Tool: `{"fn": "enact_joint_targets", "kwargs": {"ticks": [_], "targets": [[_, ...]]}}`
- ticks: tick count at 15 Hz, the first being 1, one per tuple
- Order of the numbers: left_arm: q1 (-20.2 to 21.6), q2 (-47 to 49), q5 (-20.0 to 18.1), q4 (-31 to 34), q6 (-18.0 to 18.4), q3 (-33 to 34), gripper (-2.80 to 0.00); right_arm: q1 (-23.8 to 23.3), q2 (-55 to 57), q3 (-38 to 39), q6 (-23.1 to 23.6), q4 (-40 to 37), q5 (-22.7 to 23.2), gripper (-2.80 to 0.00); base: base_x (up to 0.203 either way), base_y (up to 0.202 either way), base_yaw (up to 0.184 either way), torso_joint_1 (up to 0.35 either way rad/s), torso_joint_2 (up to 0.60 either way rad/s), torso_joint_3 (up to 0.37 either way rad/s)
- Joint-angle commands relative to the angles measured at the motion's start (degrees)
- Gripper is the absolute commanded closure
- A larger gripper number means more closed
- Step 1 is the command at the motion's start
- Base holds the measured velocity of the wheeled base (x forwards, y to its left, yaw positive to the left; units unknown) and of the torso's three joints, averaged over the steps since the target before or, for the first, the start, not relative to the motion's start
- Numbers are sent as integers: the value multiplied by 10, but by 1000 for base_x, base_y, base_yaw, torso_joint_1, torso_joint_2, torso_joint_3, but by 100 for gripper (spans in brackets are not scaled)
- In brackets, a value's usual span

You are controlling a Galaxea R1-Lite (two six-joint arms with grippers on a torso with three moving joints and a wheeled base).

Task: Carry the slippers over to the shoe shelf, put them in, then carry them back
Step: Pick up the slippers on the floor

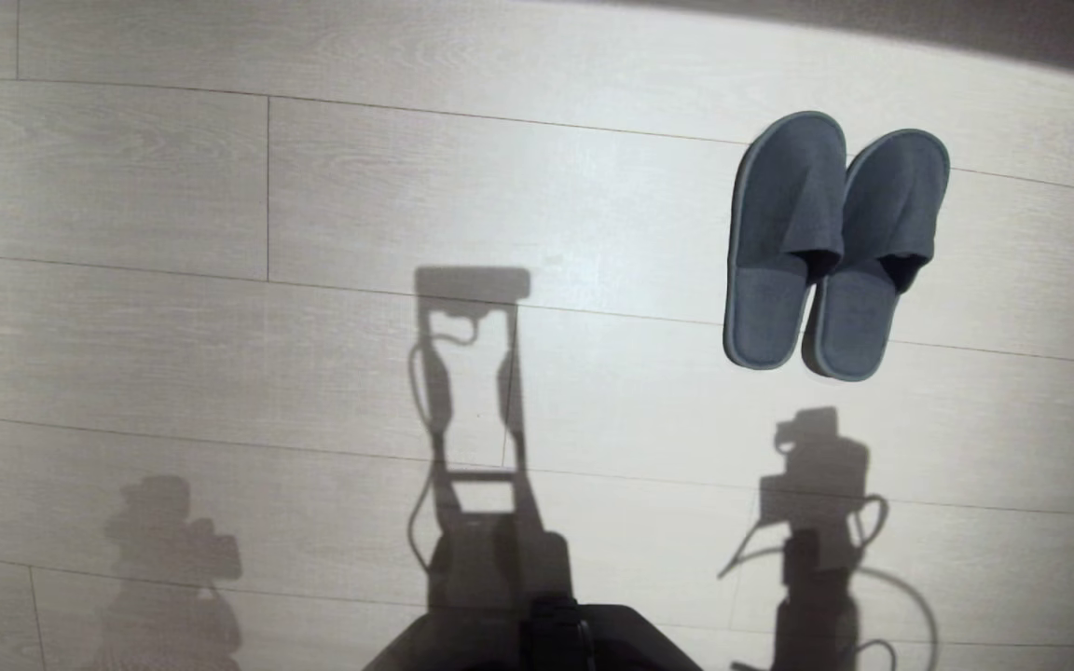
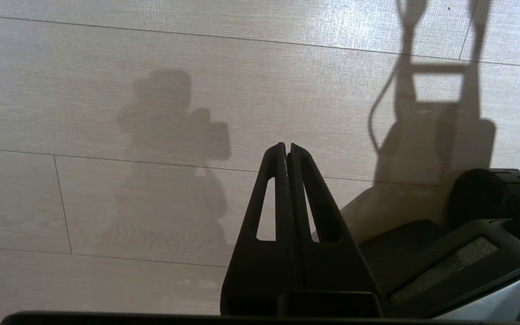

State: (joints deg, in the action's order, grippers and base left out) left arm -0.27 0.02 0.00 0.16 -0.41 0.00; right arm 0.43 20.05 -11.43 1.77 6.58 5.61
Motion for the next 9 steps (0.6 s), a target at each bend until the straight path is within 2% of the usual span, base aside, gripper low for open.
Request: {"fn": "enact_joint_targets", "kwargs": {"ticks": [1, 6, 7, 9], "targets": [[0, 0, 0, 0, 0, 1, 0, 5, 154, -14, 1, 56, 3, 0, 0, 0, 0, 0, 0, 0], [0, 0, 0, 0, 0, 1, 0, 16, 569, -67, 10, 329, 6, 0, 0, 0, 0, 0, 0, 0], [0, 0, 0, 0, 0, 0, 0, 20, 631, -84, 12, 382, 6, -280, 0, 0, 0, 0, 0, 0], [0, 0, 1, 0, 0, 1, 0, 28, 718, -121, 18, 502, -6, -280, 0, 0, 0, 0, 0, 0]]}}
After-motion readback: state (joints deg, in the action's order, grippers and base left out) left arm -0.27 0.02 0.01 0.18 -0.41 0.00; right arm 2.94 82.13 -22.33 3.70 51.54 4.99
